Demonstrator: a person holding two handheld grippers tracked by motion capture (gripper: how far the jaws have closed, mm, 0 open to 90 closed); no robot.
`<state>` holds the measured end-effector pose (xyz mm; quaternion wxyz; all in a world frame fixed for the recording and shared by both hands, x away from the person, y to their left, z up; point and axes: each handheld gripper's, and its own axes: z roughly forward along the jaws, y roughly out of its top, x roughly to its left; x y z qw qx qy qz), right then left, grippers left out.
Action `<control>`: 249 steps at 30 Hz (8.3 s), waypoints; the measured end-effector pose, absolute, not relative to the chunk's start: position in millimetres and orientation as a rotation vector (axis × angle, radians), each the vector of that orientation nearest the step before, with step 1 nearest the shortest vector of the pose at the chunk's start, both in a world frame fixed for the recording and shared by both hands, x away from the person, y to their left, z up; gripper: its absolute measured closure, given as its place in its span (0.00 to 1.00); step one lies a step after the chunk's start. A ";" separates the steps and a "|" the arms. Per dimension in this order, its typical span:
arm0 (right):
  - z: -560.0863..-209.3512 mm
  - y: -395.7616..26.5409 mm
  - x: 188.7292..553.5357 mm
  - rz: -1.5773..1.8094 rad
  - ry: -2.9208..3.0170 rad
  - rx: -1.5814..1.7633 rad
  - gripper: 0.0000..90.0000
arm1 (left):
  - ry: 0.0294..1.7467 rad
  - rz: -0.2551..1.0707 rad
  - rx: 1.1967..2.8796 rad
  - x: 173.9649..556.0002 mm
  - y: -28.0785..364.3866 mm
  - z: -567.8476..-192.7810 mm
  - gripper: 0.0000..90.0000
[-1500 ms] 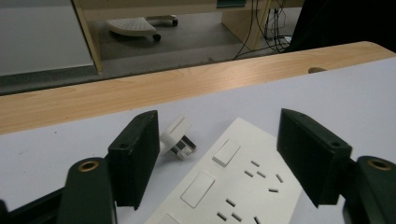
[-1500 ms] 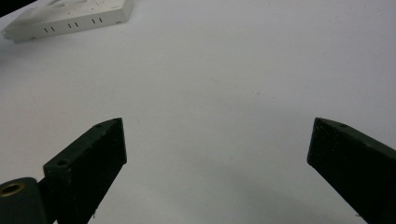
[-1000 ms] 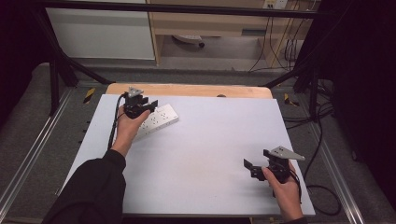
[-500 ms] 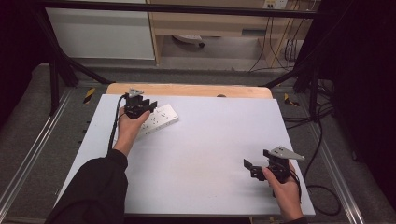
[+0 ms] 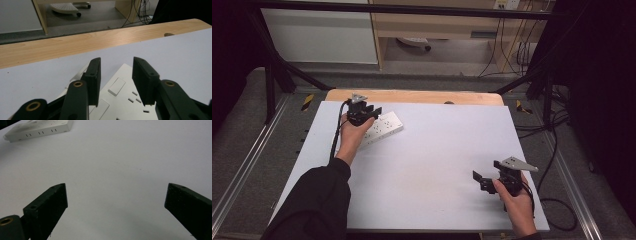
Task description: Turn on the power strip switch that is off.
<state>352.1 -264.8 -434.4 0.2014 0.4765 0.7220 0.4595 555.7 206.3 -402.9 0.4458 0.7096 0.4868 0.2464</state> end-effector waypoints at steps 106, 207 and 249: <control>-435.0 -264.4 352.5 1.293 2.031 1.329 0.05 | 1.261 0.541 1.885 574.1 193.7 -432.8 1.00; -435.8 -261.4 353.0 1.294 2.062 1.319 0.05 | 1.237 0.475 1.856 563.0 189.0 -422.4 0.19; -436.5 -257.9 354.5 1.283 2.087 1.303 0.04 | 1.085 0.400 1.803 482.7 221.1 -386.2 0.09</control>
